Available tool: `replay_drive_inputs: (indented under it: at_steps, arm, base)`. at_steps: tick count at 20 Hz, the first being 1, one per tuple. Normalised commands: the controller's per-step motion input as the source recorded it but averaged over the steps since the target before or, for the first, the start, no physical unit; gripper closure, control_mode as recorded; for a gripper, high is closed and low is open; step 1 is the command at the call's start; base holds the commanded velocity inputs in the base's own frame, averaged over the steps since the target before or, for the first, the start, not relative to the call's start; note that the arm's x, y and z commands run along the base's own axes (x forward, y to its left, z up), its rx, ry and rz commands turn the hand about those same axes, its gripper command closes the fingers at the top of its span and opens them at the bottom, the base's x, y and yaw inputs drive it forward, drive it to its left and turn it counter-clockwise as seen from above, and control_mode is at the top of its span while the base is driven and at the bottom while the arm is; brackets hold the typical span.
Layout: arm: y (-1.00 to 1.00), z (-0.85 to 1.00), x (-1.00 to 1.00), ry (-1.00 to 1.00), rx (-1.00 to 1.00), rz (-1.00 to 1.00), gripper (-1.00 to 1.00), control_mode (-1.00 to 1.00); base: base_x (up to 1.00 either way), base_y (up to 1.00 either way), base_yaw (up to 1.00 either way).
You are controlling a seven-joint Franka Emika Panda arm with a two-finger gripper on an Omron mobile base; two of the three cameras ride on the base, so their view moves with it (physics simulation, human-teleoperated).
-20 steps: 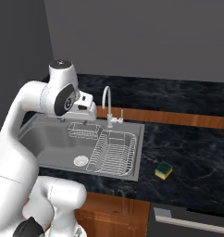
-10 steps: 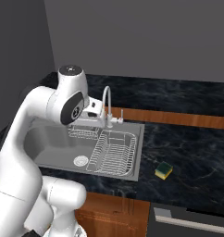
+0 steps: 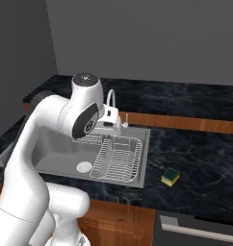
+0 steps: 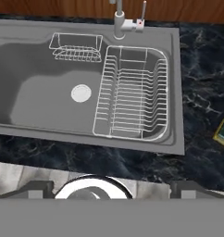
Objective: Soak the sponge with water for a few seconds and then drop it inside the sink.
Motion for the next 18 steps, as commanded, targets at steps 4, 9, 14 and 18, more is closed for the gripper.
replay_drive_inputs:
  at_steps: [4, 9, 14, 18]
  arm:
    - [-0.22, 0.00, 0.00, -0.25, 0.00, 0.03, -1.00, -1.00]
    - [-0.19, 0.00, 0.00, -0.24, 0.00, 0.03, -1.00, -1.00]
    - [-0.23, 0.00, 0.01, -0.18, 0.00, 0.05, -1.00, -1.00]
    - [-0.25, 0.00, 0.04, -0.15, 0.01, 0.03, -1.00, -1.00]
  base:
    - [0.00, 0.00, 0.00]
    - [0.00, 0.00, 0.00]
    - [0.00, 0.00, 0.00]
    - [0.00, 0.00, 0.00]
